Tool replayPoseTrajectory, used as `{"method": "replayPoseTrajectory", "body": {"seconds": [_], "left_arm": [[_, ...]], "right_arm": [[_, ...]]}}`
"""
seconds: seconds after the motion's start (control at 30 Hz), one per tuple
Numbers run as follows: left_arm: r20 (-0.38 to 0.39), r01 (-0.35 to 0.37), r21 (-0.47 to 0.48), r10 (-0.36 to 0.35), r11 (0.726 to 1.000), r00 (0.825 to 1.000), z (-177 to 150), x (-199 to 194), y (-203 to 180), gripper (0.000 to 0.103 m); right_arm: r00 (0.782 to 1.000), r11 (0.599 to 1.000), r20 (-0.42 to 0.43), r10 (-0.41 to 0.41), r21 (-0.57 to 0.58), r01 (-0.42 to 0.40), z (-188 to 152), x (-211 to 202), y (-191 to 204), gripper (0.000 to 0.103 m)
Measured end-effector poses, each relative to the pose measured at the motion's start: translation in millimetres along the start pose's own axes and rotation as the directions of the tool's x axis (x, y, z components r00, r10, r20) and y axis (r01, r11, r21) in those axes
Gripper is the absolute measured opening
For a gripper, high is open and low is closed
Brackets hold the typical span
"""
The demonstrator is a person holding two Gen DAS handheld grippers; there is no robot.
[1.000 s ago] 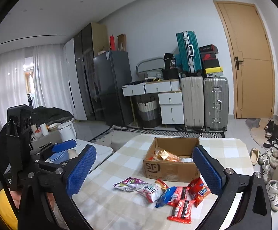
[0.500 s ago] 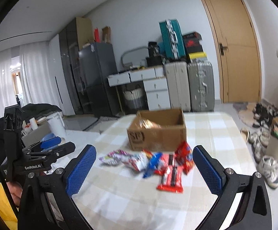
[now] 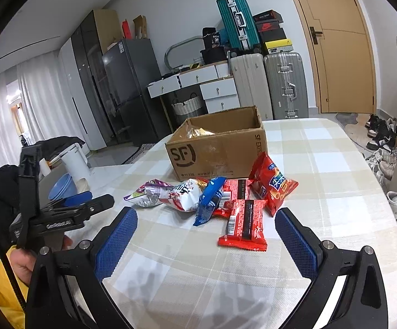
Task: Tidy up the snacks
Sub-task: 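Pull both grippers back from the box toward the table, then grasp the purple candy bag with the left gripper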
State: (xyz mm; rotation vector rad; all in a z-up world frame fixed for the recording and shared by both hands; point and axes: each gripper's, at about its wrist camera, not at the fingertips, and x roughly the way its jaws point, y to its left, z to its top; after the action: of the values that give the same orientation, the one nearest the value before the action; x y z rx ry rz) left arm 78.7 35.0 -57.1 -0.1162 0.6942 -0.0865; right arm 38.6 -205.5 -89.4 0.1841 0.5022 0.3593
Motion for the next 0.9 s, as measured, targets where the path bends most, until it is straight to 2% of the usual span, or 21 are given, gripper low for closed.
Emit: {"method": "replayPoseTrajectory", "body": {"seconds": [0.17, 0.37, 0.43, 0.53, 0.67, 0.8, 0.9], "left_arm": [[-0.017, -0.030, -0.010, 0.030, 1.000, 0.999, 9, 32, 15, 0.102], [-0.062, -0.045, 0.045, 0.047, 0.998, 0.997, 28, 82, 28, 0.102], [-0.082, -0.019, 0.016, 0.020, 1.000, 0.996, 31, 98, 35, 0.102], [-0.136, 0.060, -0.062, -0.068, 0.996, 0.988, 36, 123, 46, 0.102], [-0.151, 0.090, -0.121, -0.108, 0.989, 0.983, 40, 145, 53, 0.102], [-0.188, 0.146, -0.151, -0.173, 0.978, 0.967, 41, 167, 51, 0.102], [-0.185, 0.187, -0.178, -0.220, 0.966, 0.958, 40, 177, 52, 0.097]], "right_arm": [[0.999, 0.999, -0.017, 0.040, 0.012, -0.040, -1, 17, -4, 0.102], [0.995, 0.996, -0.045, 0.087, 0.001, -0.087, 4, 46, 3, 0.102], [0.993, 0.995, -0.056, 0.101, -0.013, -0.102, 7, 54, 8, 0.102], [0.990, 0.992, -0.068, 0.123, -0.024, -0.125, 13, 68, 14, 0.102], [0.988, 0.990, -0.068, 0.138, -0.029, -0.141, 21, 83, 19, 0.102], [0.985, 0.988, -0.080, 0.151, -0.023, -0.154, 24, 96, 20, 0.102], [0.985, 0.988, -0.093, 0.148, -0.020, -0.151, 23, 104, 19, 0.102]]}}
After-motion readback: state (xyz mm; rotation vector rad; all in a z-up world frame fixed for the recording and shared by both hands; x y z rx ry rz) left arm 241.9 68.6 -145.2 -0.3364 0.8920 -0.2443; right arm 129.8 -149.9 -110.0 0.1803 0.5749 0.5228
